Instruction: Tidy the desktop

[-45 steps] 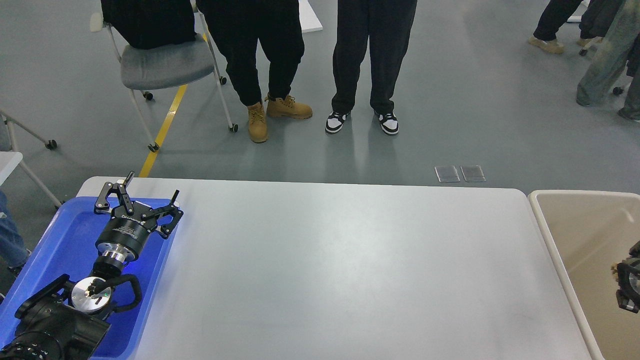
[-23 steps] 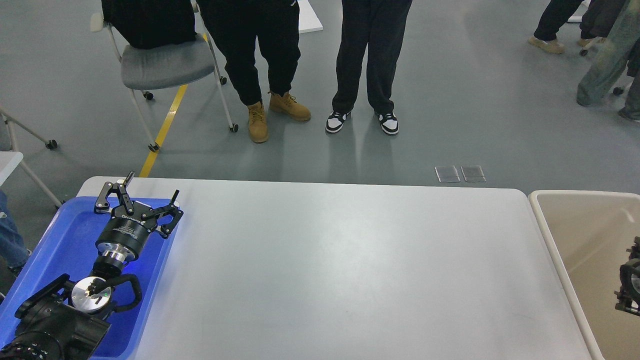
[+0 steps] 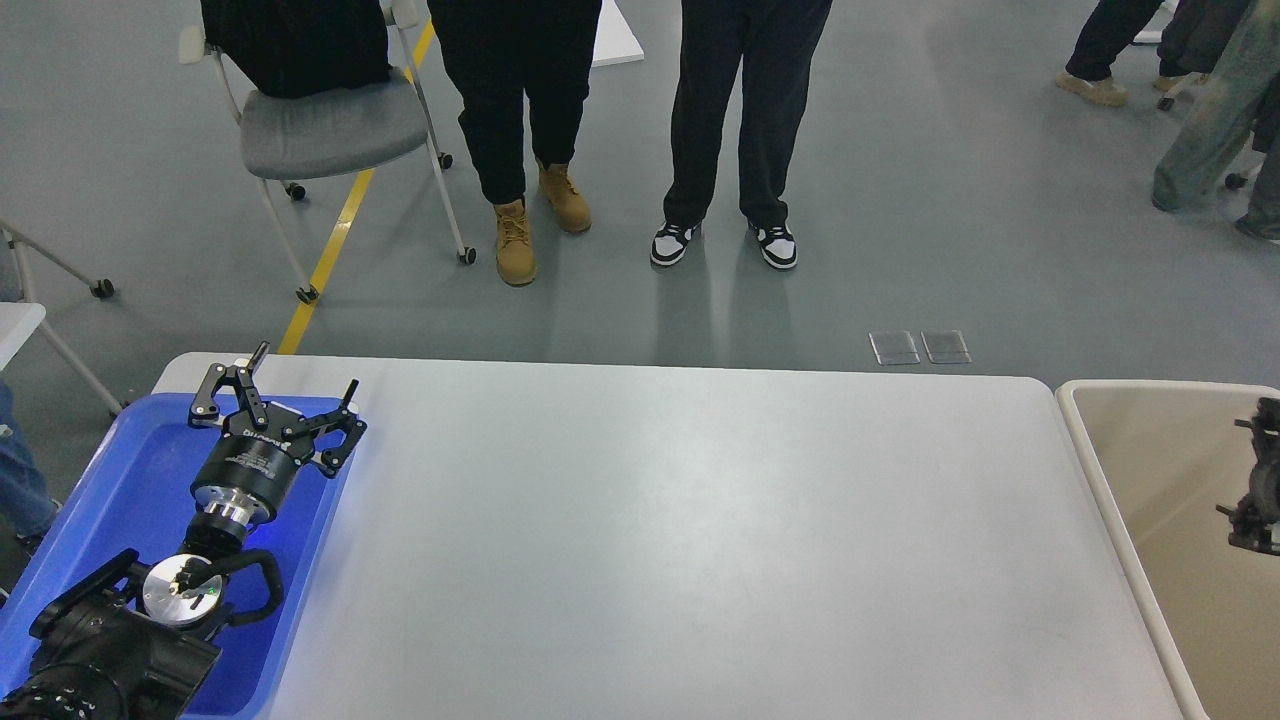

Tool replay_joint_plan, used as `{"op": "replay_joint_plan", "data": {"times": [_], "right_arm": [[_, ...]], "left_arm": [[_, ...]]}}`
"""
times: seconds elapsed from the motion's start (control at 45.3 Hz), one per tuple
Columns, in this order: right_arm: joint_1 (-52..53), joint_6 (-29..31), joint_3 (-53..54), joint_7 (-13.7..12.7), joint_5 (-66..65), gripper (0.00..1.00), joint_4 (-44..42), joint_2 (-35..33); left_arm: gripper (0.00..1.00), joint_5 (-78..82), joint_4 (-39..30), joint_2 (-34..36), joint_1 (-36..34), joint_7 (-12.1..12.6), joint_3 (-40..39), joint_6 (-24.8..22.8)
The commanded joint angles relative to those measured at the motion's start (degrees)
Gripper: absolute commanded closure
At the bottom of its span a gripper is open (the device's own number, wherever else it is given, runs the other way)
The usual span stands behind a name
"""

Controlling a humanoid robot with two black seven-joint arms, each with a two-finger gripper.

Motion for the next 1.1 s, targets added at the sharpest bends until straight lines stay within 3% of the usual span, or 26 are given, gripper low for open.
{"op": "replay_joint_plan", "data": {"times": [0.0, 0.177, 0.309, 0.398, 0.641, 0.928, 1.082], "right_arm": [[9.07, 2.89, -4.99, 0.54, -2.4, 0.0, 15.29, -8.04], [17.51, 2.27, -5.78, 0.54, -9.7, 0.0, 32.52, -15.34], [21.82, 1.83, -5.43, 0.62, -9.97, 0.0, 38.95, -15.79], [22.96, 1.83, -5.26, 0.8, -9.45, 0.0, 39.66, -14.83], [21.65, 0.26, -2.18, 2.65, -9.09, 0.0, 39.04, -3.93], [13.3, -1.42, 9.68, 2.73, -7.86, 0.0, 36.94, 3.81], [7.59, -0.89, 17.5, 7.38, -7.86, 0.0, 35.62, 7.59]], "left_arm": [[0.0, 0.0, 0.0, 0.0, 0.0, -0.01, -0.03, 0.0], [0.0, 0.0, 0.0, 0.0, -0.08, -0.01, -0.03, 0.0], [0.0, 0.0, 0.0, 0.0, 0.0, -0.01, -0.03, 0.0], [0.0, 0.0, 0.0, 0.0, 0.0, -0.01, -0.03, 0.0], [0.0, 0.0, 0.0, 0.0, -0.08, -0.01, 0.06, 0.0], [0.0, 0.0, 0.0, 0.0, 0.0, -0.01, -0.03, 0.0], [0.0, 0.0, 0.0, 0.0, 0.0, -0.01, -0.03, 0.0]]}}
